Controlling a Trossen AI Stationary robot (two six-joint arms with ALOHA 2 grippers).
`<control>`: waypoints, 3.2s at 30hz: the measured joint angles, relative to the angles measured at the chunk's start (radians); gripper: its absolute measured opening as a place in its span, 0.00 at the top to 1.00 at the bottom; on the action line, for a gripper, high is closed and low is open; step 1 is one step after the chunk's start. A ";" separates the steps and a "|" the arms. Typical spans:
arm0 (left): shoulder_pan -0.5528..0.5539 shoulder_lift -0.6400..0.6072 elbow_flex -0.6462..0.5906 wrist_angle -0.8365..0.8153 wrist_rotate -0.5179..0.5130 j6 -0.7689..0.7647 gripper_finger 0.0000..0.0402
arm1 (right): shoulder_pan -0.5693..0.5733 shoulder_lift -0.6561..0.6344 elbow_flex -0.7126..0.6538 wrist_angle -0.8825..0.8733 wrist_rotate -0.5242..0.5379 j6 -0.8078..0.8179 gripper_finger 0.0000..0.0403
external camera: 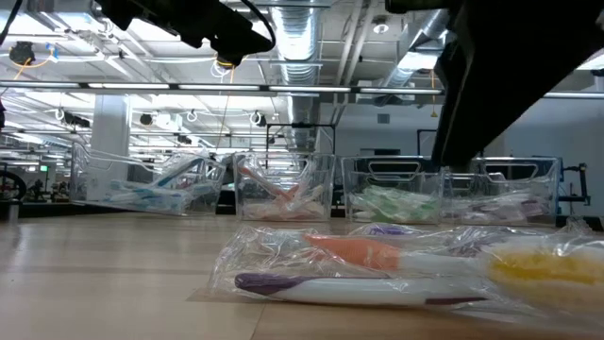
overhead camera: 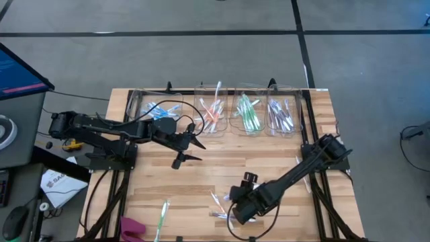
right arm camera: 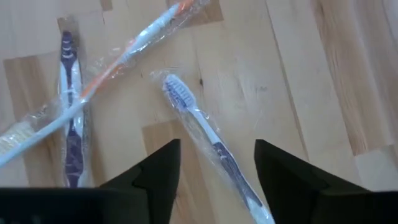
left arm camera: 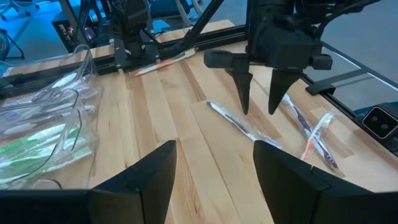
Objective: Pick & Place Toothbrushes
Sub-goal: Put the violet toothbrush into the right transparent bin
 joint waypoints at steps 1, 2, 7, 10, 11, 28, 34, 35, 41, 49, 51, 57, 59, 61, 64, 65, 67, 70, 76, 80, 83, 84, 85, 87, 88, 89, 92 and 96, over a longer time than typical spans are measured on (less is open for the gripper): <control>0.000 0.000 0.000 0.000 0.000 0.000 0.48 | 0.000 0.003 0.000 0.000 -0.003 -0.001 0.49; 0.000 0.000 0.000 0.000 0.000 0.000 0.48 | 0.000 0.008 0.000 -0.001 -0.010 -0.002 0.46; 0.000 0.000 0.000 0.000 0.000 0.000 0.48 | -0.002 0.016 0.000 -0.010 -0.019 -0.022 0.39; 0.000 0.000 0.000 0.000 0.000 0.000 0.48 | -0.003 0.016 0.000 -0.015 -0.020 -0.041 0.38; 0.000 0.000 0.000 0.000 0.000 -0.001 0.48 | -0.003 0.016 0.000 -0.019 -0.020 -0.043 0.38; 0.000 0.000 0.000 -0.006 0.000 -0.001 0.48 | -0.029 0.016 0.000 -0.039 -0.094 -0.144 0.38; 0.000 0.000 0.000 -0.008 0.000 -0.001 0.48 | -0.029 0.016 0.000 -0.038 -0.094 -0.247 0.38; 0.000 0.000 0.000 -0.007 0.000 -0.001 0.48 | -0.029 0.016 0.000 -0.037 -0.094 -0.260 0.38; 0.000 0.000 0.000 -0.003 0.000 -0.001 0.48 | -0.043 0.016 0.000 -0.042 -0.101 -0.326 0.38; 0.000 0.000 0.000 -0.003 0.000 -0.001 0.48 | -0.074 0.016 0.000 -0.038 -0.146 -0.326 0.38; 0.000 0.000 0.000 -0.003 0.000 -0.001 0.48 | -0.073 0.016 0.000 -0.038 -0.149 -0.326 0.38; -0.001 0.000 0.000 -0.004 0.000 -0.001 0.48 | -0.072 0.062 -0.002 -0.021 -0.199 -0.330 0.38; -0.004 0.000 0.000 -0.004 0.000 -0.001 0.48 | -0.075 0.096 0.000 -0.016 -0.228 -0.333 0.38; -0.008 0.000 0.000 -0.003 0.000 -0.001 0.48 | -0.076 0.121 0.005 -0.029 -0.240 -0.332 0.38; -0.014 0.000 0.000 -0.002 0.001 -0.001 0.48 | -0.078 0.158 0.008 -0.037 -0.270 -0.333 0.38; -0.015 0.000 0.000 -0.001 0.001 -0.001 0.48 | -0.082 0.162 0.010 -0.036 -0.280 -0.343 0.38; -0.016 0.000 0.000 -0.001 0.001 -0.001 0.48 | -0.089 0.168 0.010 -0.028 -0.309 -0.356 0.38; -0.016 0.000 0.000 0.003 0.000 -0.001 0.48 | -0.107 0.168 0.008 -0.025 -0.362 -0.357 0.39; -0.016 0.000 0.000 0.003 0.000 -0.001 0.48 | -0.125 0.168 0.008 -0.025 -0.419 -0.356 0.54; -0.016 0.000 0.000 0.003 0.000 -0.001 0.48 | -0.131 0.167 0.006 -0.028 -0.436 -0.355 0.71; -0.016 0.000 0.000 0.003 0.000 -0.001 0.48 | -0.133 0.167 0.006 -0.025 -0.441 -0.355 0.85; -0.016 0.000 0.000 0.003 0.000 -0.001 0.48 | -0.134 0.167 0.006 -0.025 -0.446 -0.355 0.90; -0.016 0.000 0.000 0.002 0.000 -0.001 0.48 | -0.136 0.167 0.006 -0.025 -0.451 -0.355 0.94; -0.016 0.000 0.000 0.002 0.000 -0.001 0.48 | -0.140 0.166 0.007 -0.023 -0.465 -0.352 0.96; -0.016 0.000 0.000 0.001 0.000 -0.001 0.48 | -0.140 0.166 0.010 -0.020 -0.472 -0.346 0.96; -0.016 0.000 0.000 0.001 0.000 -0.001 0.48 | -0.139 0.166 0.012 -0.019 -0.472 -0.345 0.95; -0.016 0.000 0.000 -0.001 0.000 -0.001 0.48 | -0.138 0.168 0.016 -0.024 -0.470 -0.344 0.94; -0.016 0.000 0.000 -0.001 0.000 -0.001 0.48 | -0.139 0.163 0.018 -0.058 -0.484 -0.331 0.98</control>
